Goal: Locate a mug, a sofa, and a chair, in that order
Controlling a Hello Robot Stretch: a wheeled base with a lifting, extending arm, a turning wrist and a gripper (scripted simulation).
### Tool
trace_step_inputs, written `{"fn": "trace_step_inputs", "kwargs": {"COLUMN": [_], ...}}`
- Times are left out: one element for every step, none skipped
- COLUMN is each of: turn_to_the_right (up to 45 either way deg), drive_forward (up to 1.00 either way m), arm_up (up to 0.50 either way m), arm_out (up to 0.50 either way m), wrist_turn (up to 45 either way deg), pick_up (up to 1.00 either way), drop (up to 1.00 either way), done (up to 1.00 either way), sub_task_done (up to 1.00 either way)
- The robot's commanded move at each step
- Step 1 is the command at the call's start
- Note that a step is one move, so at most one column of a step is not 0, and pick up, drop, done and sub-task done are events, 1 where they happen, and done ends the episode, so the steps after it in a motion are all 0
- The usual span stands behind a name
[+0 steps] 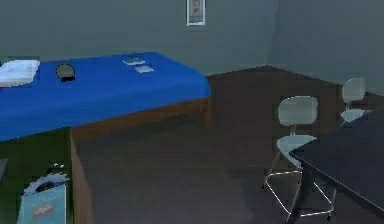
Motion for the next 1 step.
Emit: {"fn": "trace_step_inputs", "kwargs": {"turn_to_the_right": [-45.0], "drive_forward": [0.00], "arm_up": [0.00], "arm_out": [0.00], "wrist_turn": [0.0], "pick_up": [0.00], "drop": [0.00], "done": [0.00], "sub_task_done": [0.00]}}
